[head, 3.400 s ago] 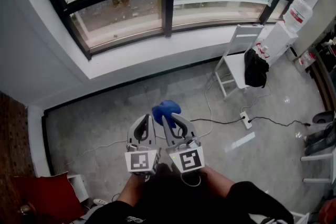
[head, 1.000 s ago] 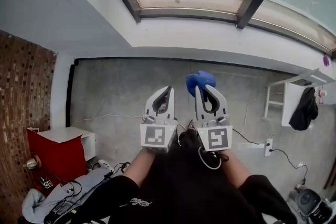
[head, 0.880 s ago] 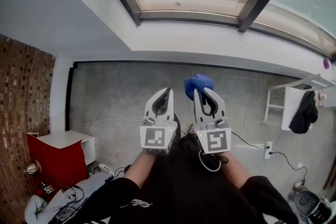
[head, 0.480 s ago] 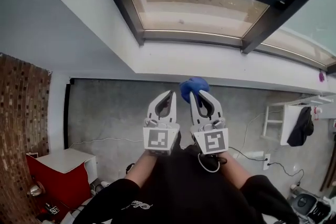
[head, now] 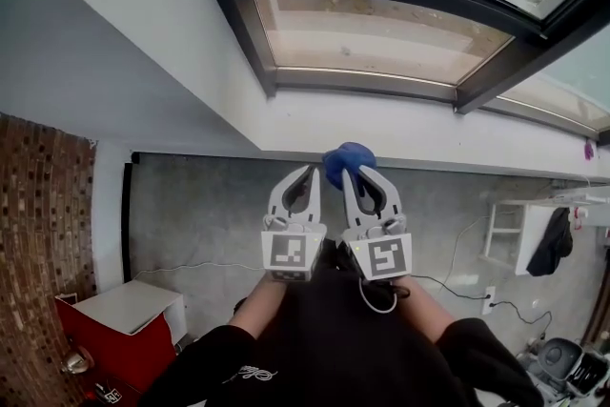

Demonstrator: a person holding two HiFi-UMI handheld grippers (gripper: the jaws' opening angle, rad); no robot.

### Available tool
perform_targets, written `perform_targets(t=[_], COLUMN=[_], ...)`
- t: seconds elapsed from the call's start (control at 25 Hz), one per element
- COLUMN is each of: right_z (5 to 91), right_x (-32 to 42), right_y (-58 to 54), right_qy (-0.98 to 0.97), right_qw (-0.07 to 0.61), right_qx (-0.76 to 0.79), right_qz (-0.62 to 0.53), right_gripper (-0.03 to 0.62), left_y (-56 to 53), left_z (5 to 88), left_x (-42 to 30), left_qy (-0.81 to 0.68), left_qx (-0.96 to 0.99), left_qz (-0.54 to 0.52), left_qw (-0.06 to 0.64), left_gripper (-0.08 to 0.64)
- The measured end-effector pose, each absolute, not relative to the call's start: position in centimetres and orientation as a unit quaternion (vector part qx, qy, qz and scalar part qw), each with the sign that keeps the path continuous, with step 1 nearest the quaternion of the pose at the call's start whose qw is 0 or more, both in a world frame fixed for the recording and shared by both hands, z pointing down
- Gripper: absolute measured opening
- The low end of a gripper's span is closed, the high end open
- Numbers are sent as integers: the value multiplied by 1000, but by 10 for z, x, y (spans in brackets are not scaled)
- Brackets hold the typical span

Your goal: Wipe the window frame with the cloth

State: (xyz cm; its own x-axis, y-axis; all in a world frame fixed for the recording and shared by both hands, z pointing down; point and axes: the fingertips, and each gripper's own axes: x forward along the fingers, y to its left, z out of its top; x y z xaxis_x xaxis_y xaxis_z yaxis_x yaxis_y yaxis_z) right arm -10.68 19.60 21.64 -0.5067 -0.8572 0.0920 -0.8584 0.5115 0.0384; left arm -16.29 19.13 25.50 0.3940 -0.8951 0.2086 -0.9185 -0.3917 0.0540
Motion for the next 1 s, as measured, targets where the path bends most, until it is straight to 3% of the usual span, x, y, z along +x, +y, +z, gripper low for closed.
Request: perform_targets(t=[1.0], right_z=[213], right_x=[-104], right_y=[-9], right_qy=[-936], right_qw=[22], right_qx=[351], right_qz=[2], right_gripper=[21], left_y=[19], left_z=[258], left_x=[-155], left_qy=[-647], left_qx=[749], left_qz=[108], left_qw=[94], left_gripper=[4])
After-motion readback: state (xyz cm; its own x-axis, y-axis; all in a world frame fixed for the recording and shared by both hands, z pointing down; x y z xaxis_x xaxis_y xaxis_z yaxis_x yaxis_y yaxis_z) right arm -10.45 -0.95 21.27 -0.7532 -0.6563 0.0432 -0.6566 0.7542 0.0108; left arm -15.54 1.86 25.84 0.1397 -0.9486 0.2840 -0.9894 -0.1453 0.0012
